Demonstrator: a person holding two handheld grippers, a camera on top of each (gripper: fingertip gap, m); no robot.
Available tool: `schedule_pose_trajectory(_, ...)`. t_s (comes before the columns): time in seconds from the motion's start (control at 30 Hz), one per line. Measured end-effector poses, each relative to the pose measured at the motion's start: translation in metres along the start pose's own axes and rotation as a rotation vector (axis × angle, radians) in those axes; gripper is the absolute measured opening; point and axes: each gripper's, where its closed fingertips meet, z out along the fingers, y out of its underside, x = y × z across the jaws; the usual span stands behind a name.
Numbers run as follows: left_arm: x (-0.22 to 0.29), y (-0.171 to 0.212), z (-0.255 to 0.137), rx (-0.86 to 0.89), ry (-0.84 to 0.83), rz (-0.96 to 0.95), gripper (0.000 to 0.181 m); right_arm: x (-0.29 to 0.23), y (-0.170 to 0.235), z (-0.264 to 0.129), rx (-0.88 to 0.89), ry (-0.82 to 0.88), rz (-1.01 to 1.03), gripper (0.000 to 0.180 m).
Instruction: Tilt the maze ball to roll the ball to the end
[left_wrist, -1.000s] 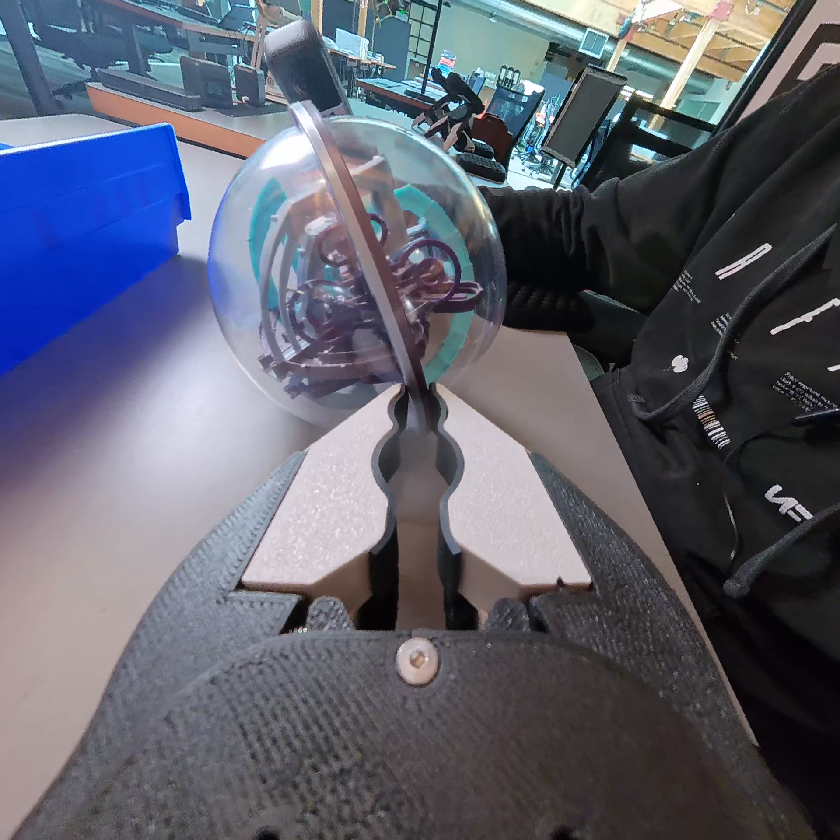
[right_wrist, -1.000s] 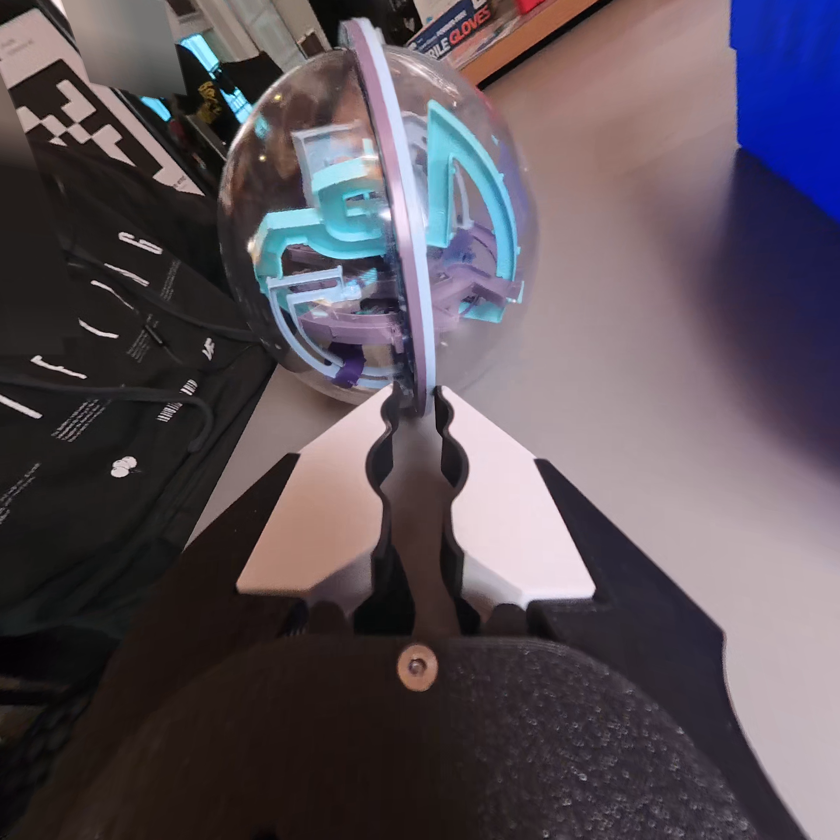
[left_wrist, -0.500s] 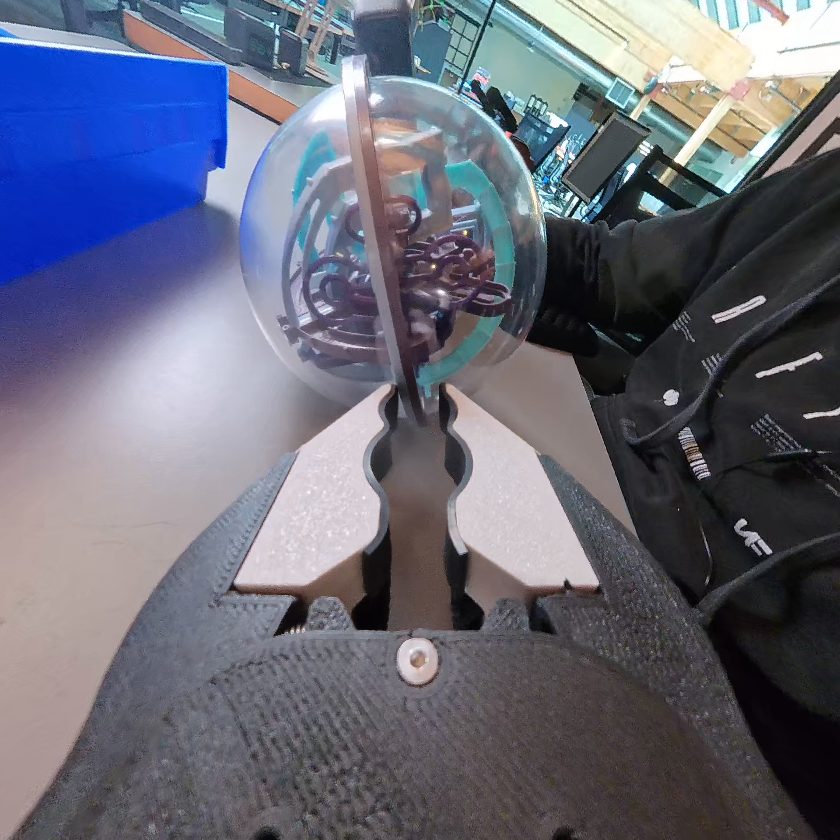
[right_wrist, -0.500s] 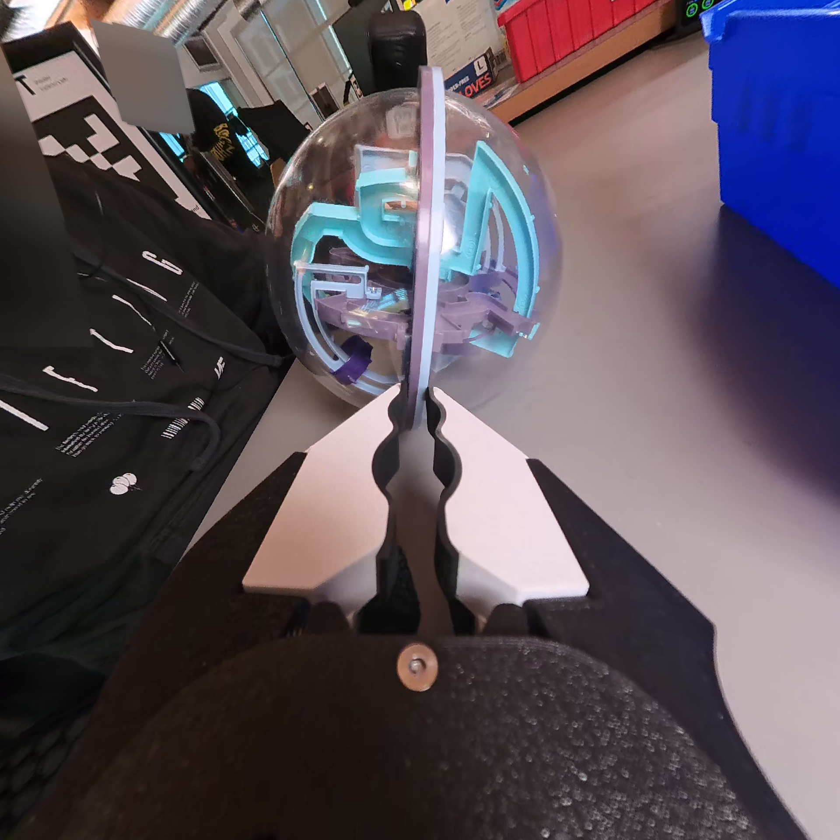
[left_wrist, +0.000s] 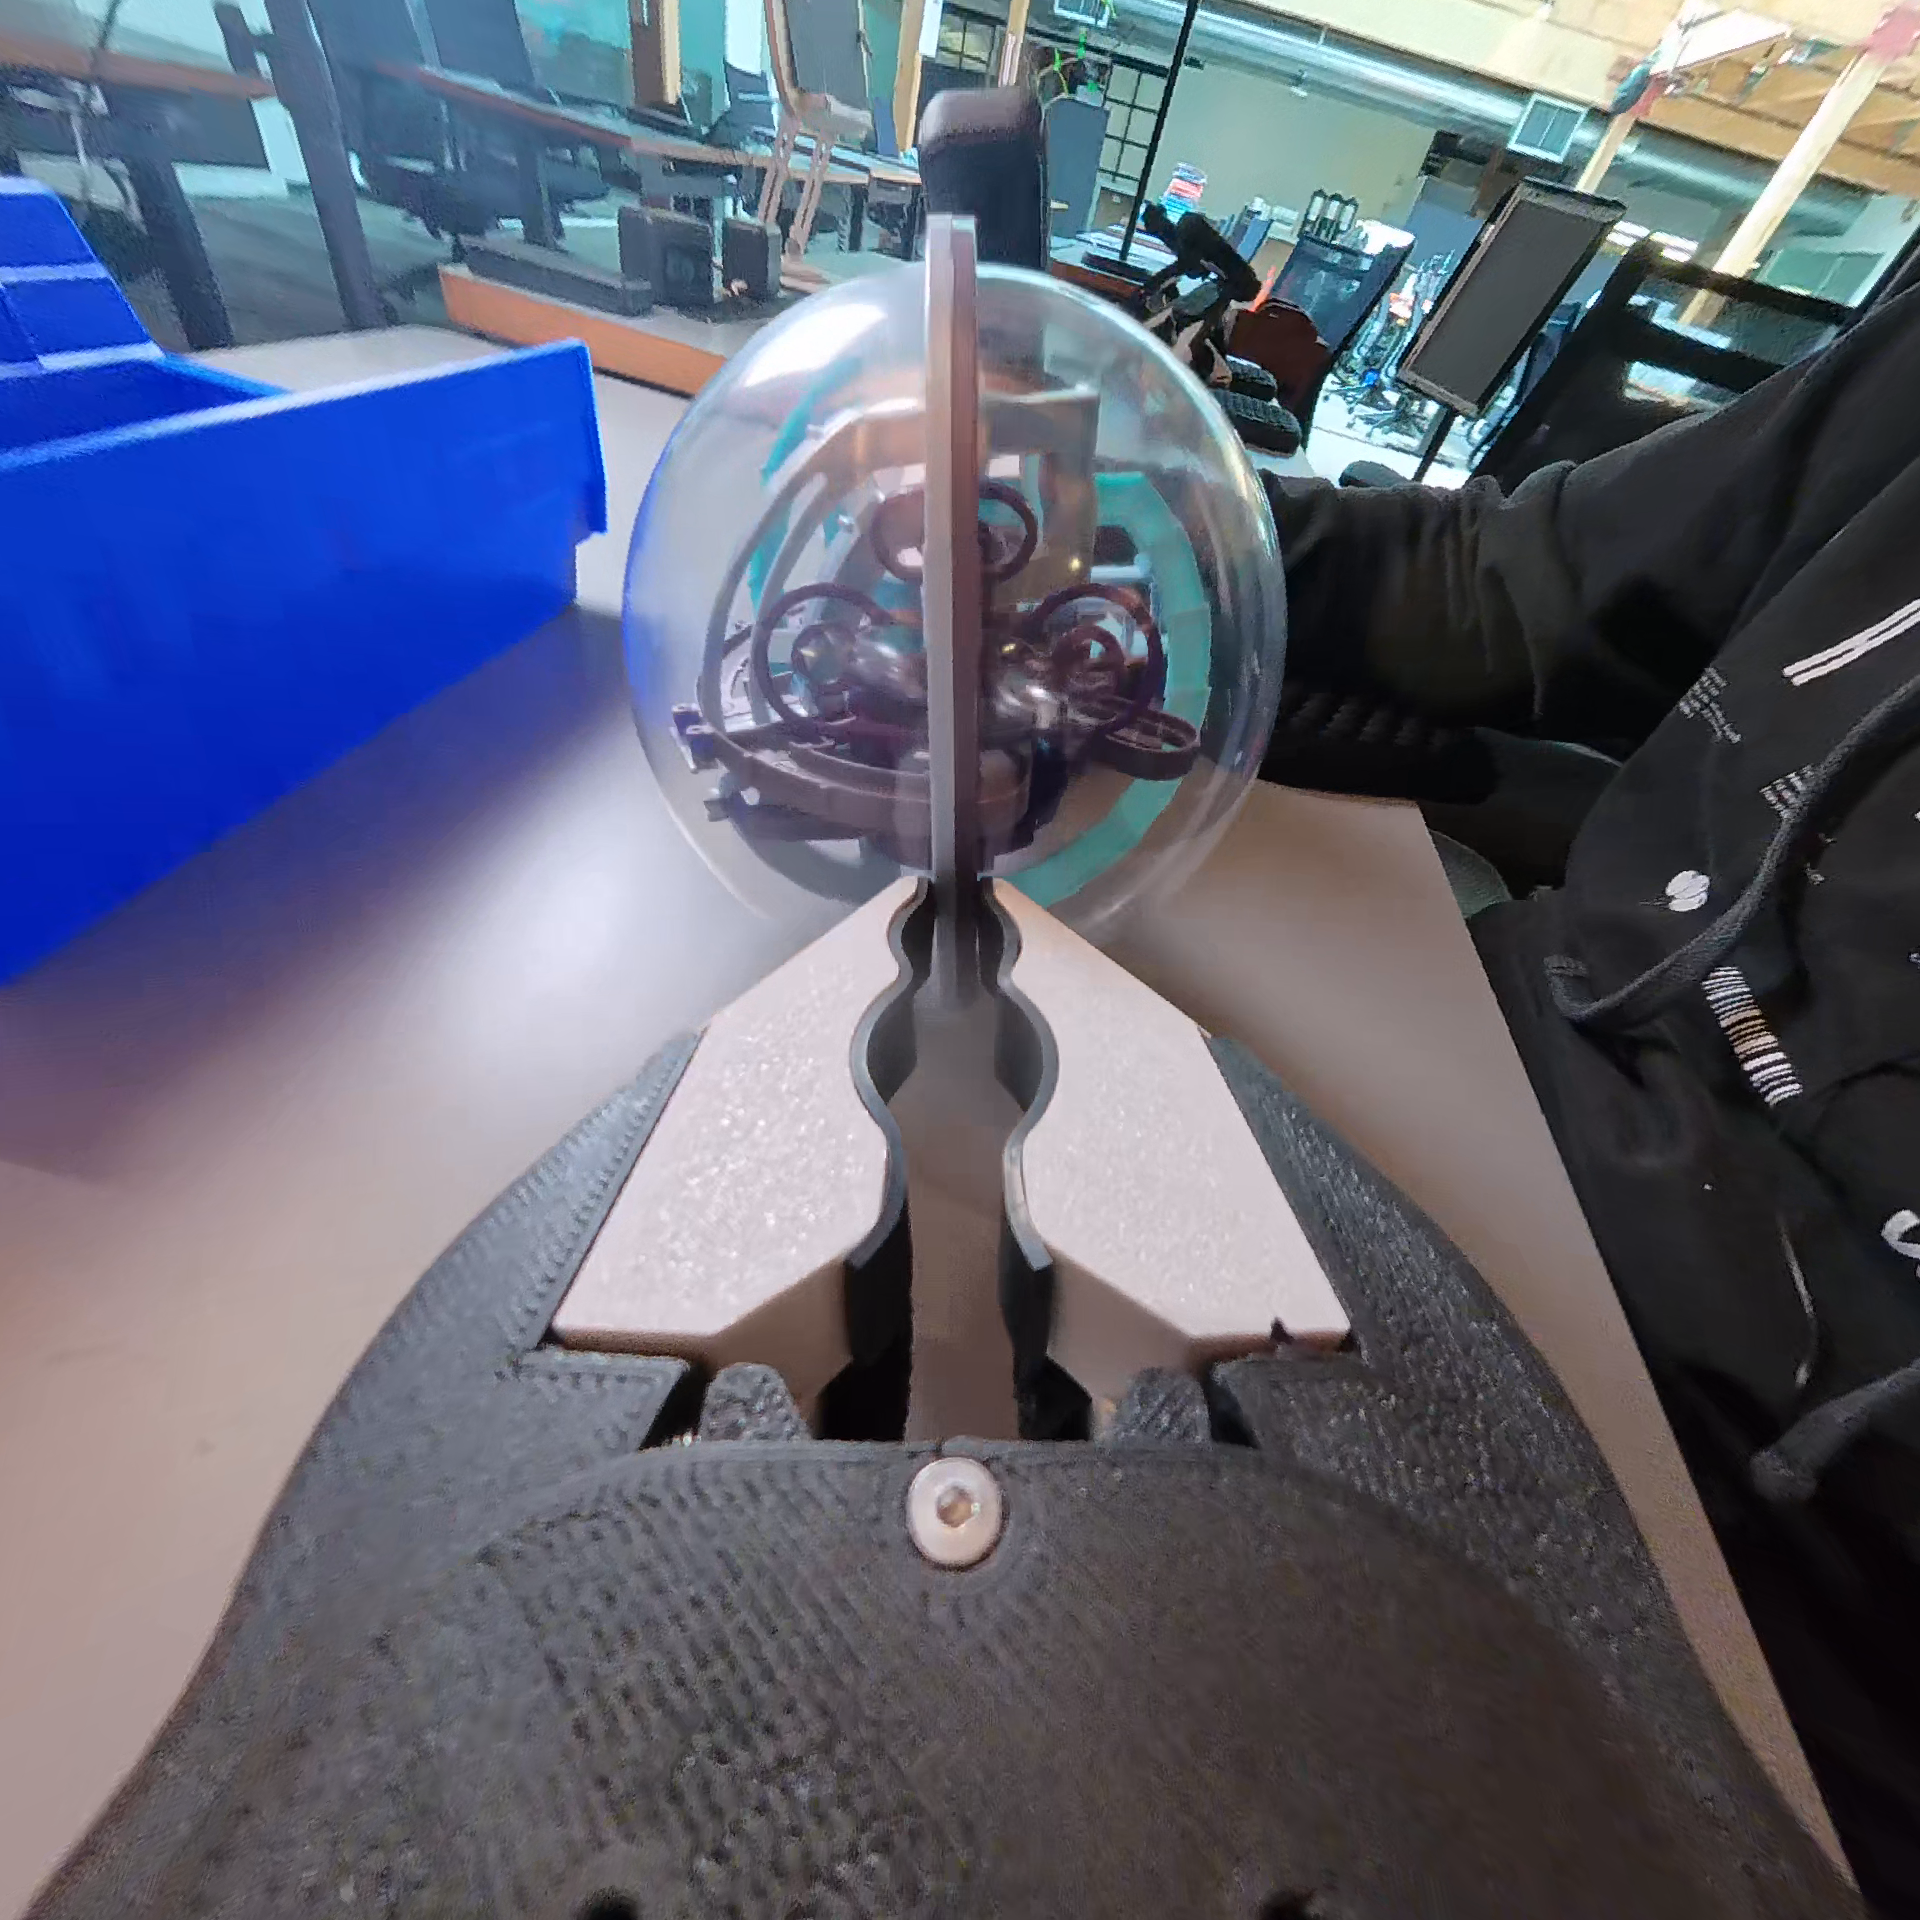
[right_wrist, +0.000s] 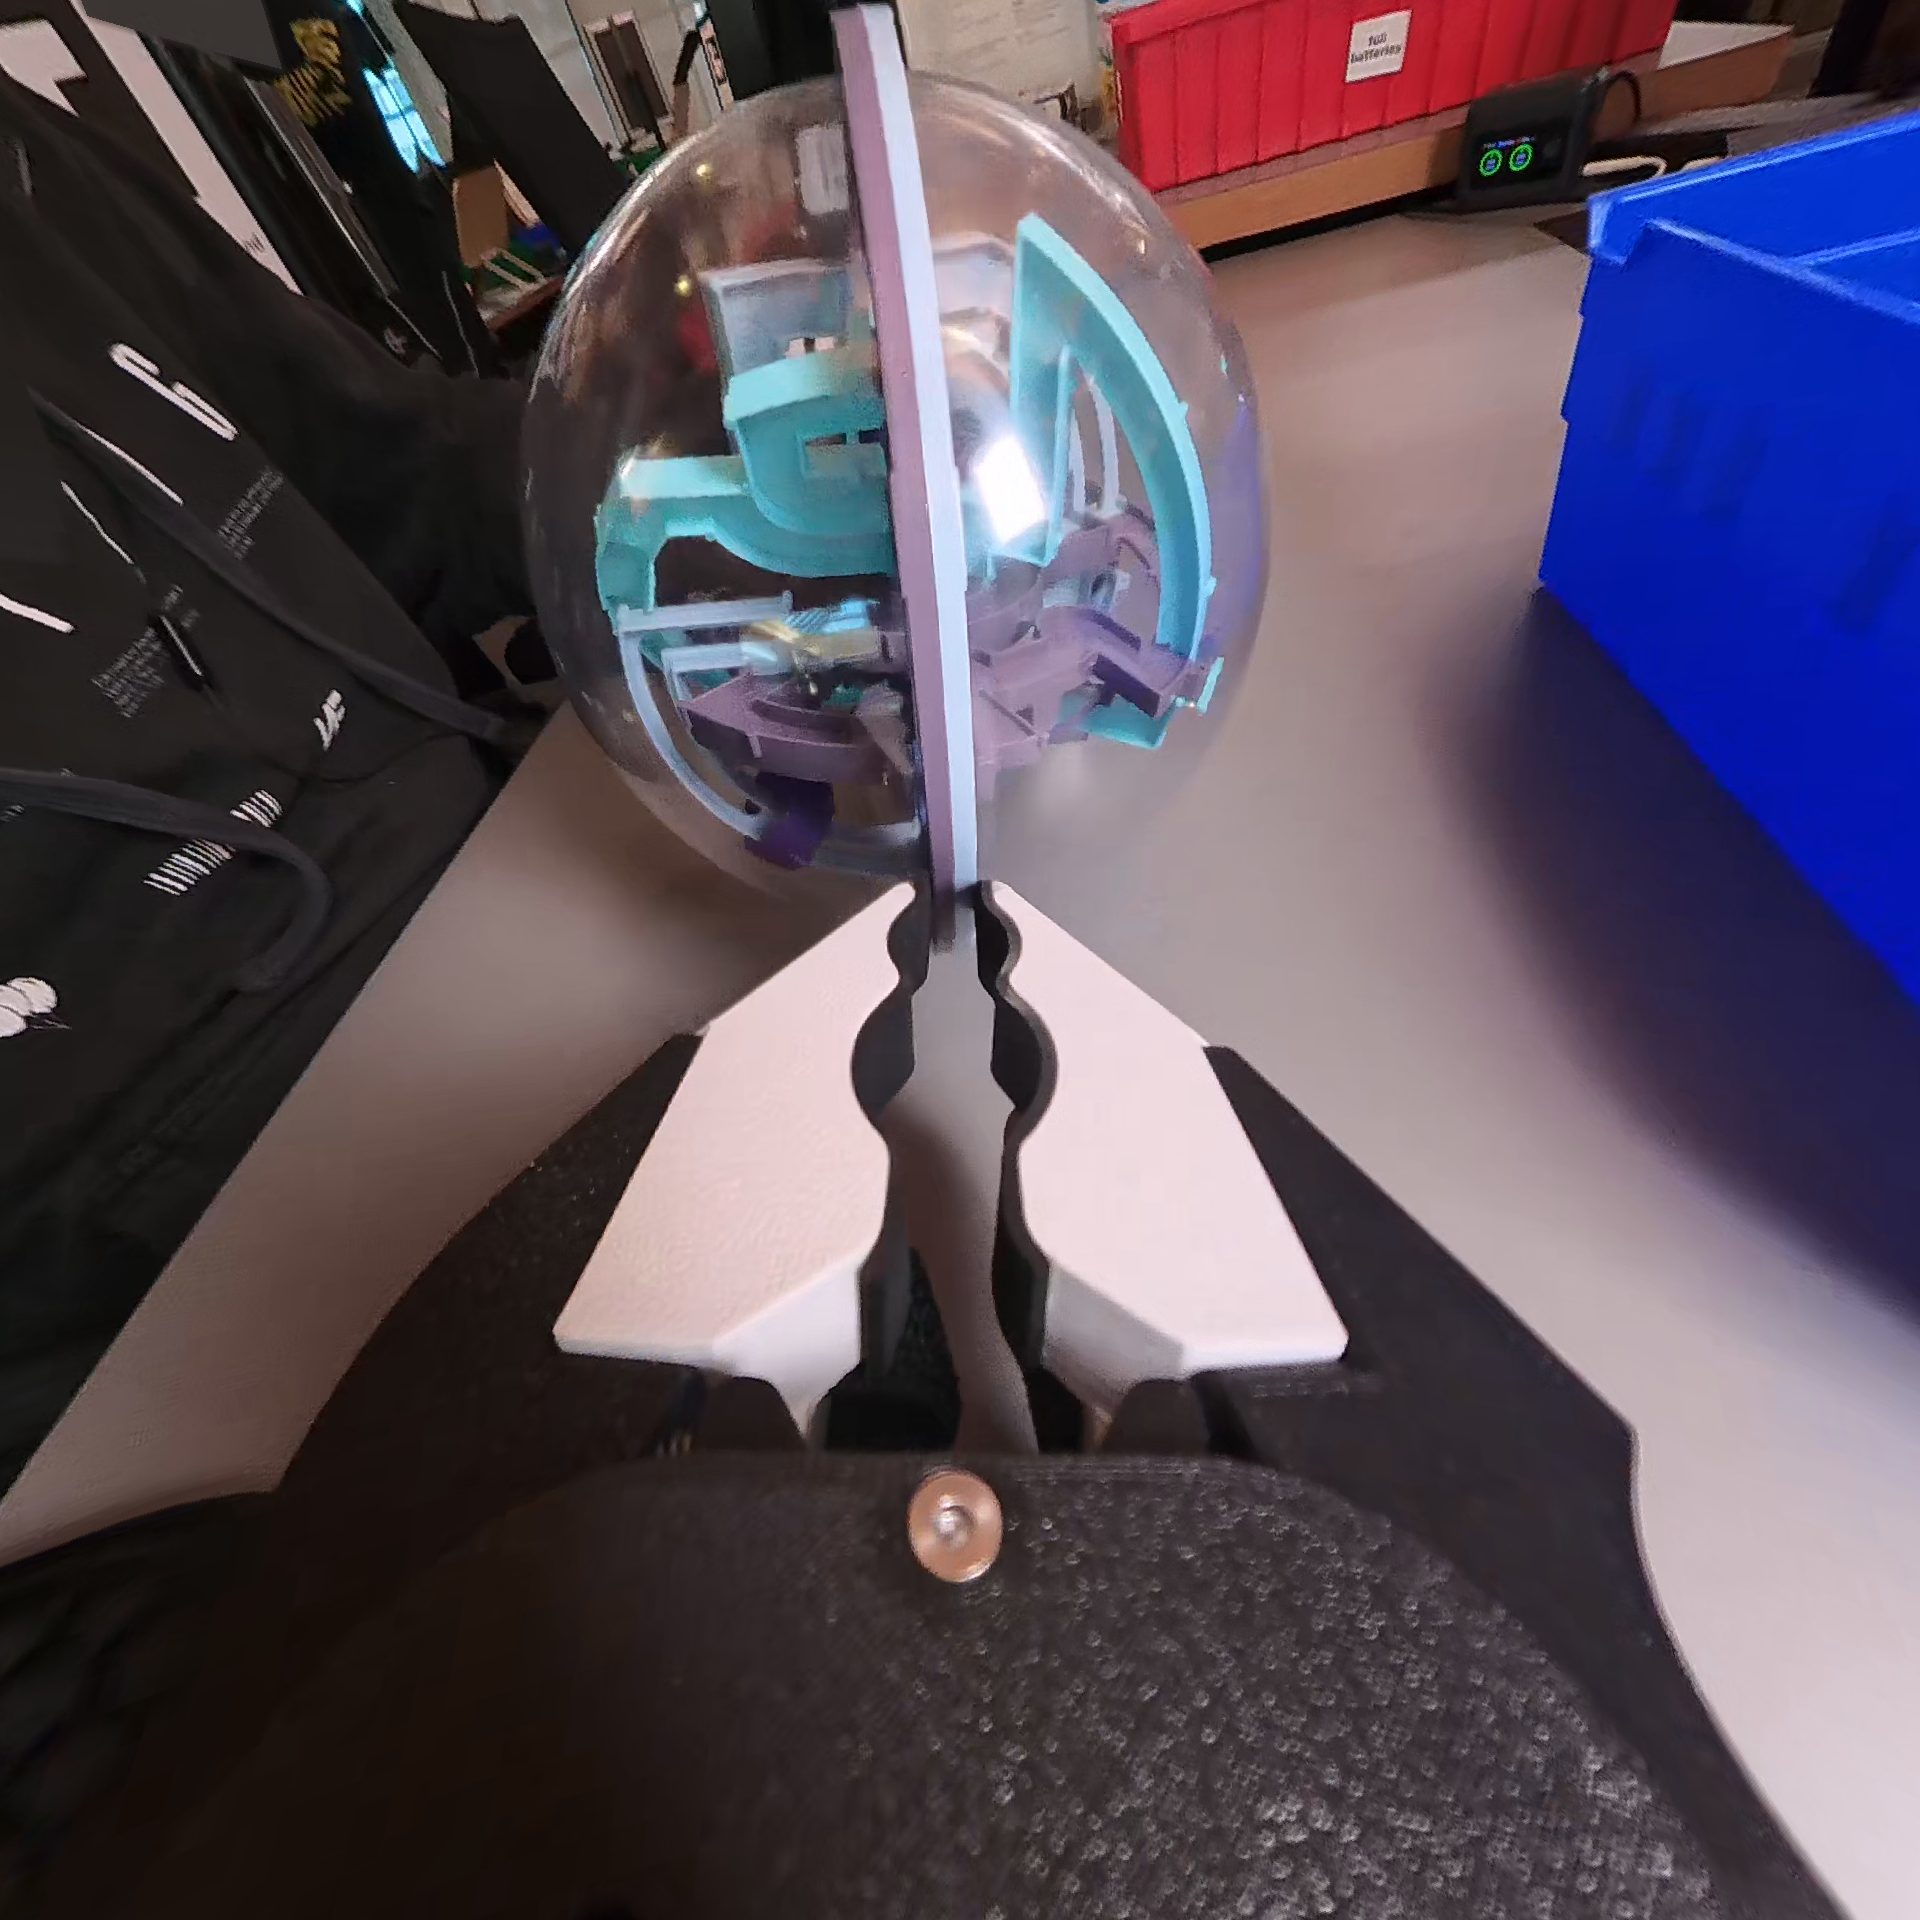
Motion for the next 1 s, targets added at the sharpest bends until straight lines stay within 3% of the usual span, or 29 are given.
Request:
schedule_pose_trajectory(0.37, 0.01, -0.026, -0.008, 0.092, -0.034, 0.12, 0.006, -0.003, -0.013, 0.001, 0.027, 0.03, -0.07, 0.006)
schedule_pose_trajectory(0.7, 0.016, -0.068, -0.016, 0.245, -0.009, -0.011, 0.006, -0.015, -0.043, -0.005, 0.124, -0.079, 0.057, 0.005)
schedule_pose_trajectory(1.0, 0.018, -0.094, -0.029, 0.322, -0.001, -0.038, 0.006, -0.019, -0.071, -0.005, 0.153, -0.075, -0.005, 0.005)
